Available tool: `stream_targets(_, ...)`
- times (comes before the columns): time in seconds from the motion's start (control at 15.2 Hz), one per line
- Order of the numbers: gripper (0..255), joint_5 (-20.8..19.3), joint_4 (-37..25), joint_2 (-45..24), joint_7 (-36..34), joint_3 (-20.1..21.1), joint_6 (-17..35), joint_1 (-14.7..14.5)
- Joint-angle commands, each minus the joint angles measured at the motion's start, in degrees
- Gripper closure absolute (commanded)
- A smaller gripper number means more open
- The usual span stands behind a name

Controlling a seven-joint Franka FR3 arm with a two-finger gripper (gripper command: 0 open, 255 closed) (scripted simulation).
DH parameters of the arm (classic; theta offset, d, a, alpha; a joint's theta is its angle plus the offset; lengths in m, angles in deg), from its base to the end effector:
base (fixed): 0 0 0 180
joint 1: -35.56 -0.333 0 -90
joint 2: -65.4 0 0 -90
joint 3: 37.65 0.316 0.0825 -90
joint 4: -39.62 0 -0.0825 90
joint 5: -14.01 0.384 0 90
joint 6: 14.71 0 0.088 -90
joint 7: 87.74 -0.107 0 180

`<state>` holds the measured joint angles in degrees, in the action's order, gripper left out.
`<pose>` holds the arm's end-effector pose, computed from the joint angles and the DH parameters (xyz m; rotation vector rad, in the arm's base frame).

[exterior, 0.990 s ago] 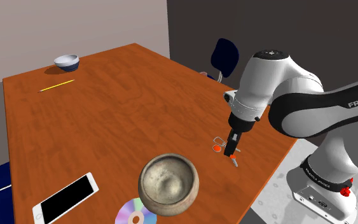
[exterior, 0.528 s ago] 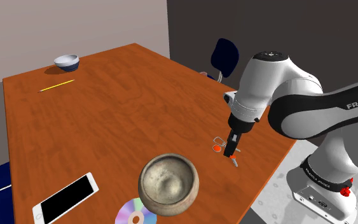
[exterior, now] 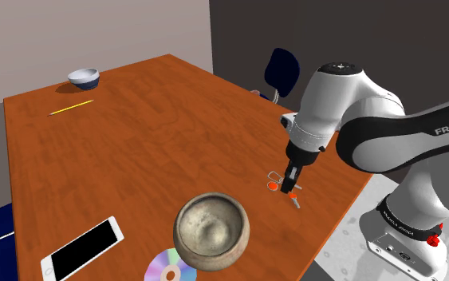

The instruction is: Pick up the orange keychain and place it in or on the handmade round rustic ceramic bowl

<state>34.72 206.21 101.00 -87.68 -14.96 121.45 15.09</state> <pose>0.2489 0.2095 0.3370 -3.0088 -0.6728 -0.0998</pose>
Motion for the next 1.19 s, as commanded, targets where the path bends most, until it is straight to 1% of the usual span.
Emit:
stream_targets(0.0,255,0.13,0.40,-0.68,0.13,0.13,0.65,0.02)
stream_targets(0.59,255,-1.56,-3.27,5.15,-0.76,-1.55,-8.77,0.08)
stream_targets(1.12,255,-3.21,-7.60,8.67,-1.20,-3.20,-16.56,0.58)
